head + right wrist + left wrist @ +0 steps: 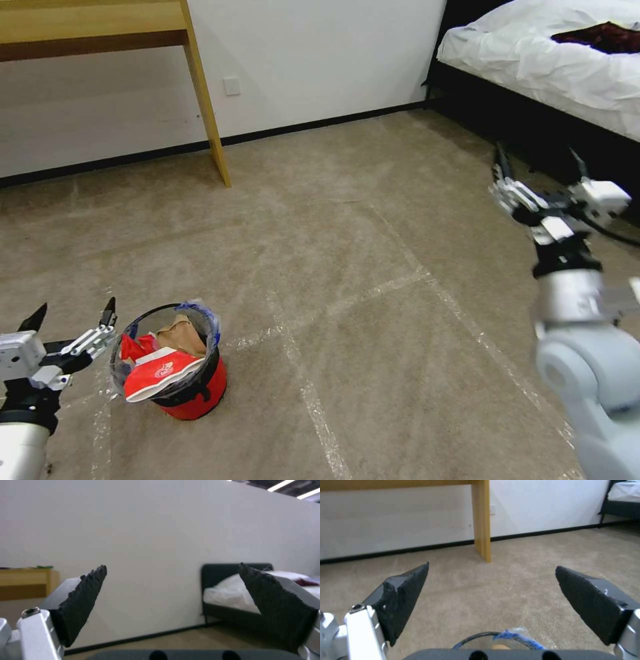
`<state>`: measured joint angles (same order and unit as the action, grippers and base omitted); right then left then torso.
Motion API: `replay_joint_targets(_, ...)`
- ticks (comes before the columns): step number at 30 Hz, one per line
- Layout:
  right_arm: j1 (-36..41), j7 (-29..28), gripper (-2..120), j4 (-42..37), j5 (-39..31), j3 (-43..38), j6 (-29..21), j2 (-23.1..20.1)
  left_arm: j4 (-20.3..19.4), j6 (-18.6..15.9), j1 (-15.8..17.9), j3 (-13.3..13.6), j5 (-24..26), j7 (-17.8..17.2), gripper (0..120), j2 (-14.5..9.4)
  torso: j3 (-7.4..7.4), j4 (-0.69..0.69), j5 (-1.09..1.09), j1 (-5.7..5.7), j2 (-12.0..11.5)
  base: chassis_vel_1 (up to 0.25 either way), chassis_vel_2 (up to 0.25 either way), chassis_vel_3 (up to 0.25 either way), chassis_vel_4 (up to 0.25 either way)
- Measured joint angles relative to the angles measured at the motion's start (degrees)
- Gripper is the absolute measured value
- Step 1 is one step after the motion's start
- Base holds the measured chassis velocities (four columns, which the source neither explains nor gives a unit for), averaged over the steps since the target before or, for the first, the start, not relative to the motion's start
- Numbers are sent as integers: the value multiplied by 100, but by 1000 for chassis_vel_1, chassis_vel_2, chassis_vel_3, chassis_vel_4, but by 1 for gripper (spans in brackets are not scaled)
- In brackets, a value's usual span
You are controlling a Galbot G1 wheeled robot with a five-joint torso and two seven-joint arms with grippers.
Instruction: Pick up the trash bin and place the garbage on the floor into it.
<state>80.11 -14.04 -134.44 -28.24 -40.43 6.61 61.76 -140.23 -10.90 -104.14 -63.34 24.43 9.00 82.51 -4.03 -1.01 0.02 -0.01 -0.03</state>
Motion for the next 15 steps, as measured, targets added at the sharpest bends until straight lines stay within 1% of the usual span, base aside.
replay_joint_targets(1, 146, 1, 100, -54, 71, -49, 39, 98, 4, 48, -6, 33, -67, 22, 100, -3, 0, 1, 0, 0, 0, 0, 0, 0, 0)
replay_joint_targets(2, 146, 1, 100, -54, 71, -49, 39, 98, 4, 48, -6, 33, -67, 22, 100, -3, 0, 1, 0, 0, 0, 0, 0, 0, 0)
replay_joint_targets(4, 540, -8, 100, -127, 416, -195, 181, 381, 7, 133, -39, 151, -187, 46, 100, 9, 0, 0, -1, 0, 0, 0, 0, 0, 0)
replay_joint_targets(5, 540, -8, 100, -127, 416, -195, 181, 381, 7, 133, -39, 151, -187, 46, 100, 9, 0, 0, -1, 0, 0, 0, 0, 0, 0)
replay_joint_targets(7, 772, -23, 100, -142, 716, -305, 263, 570, 45, 174, -15, 274, -242, 40, 100, 26, 0, 2, -1, 0, 0, 0, 0, 0, 0)
replay_joint_targets(8, 772, -23, 100, -142, 716, -305, 263, 570, 45, 174, -15, 274, -242, 40, 100, 26, 0, 2, -1, 0, 0, 0, 0, 0, 0)
replay_joint_targets(9, 930, -73, 100, -179, 902, -358, 303, 717, 82, 194, 45, 353, -277, 29, 100, 35, 0, 1, -1, 0, 0, 0, 0, 0, 0)
replay_joint_targets(10, 930, -73, 100, -179, 902, -358, 303, 717, 82, 194, 45, 353, -277, 29, 100, 35, 0, 1, -1, 0, 0, 0, 0, 0, 0)
replay_joint_targets(12, 1189, -153, 100, -204, 1289, -354, 376, 966, 127, 196, 128, 463, -325, 21, 100, 47, 0, 0, -1, 0, 0, 0, 0, 0, 0)
replay_joint_targets(13, 1189, -153, 100, -204, 1289, -354, 376, 966, 127, 196, 128, 463, -325, 21, 100, 47, 0, 0, -1, 0, 0, 0, 0, 0, 0)
replay_joint_targets(15, 1351, -217, 100, -188, 1560, -249, 436, 1133, 146, 173, 177, 547, -344, 8, 100, 95, 0, -1, -1, 0, 0, 0, 0, 0, 0)
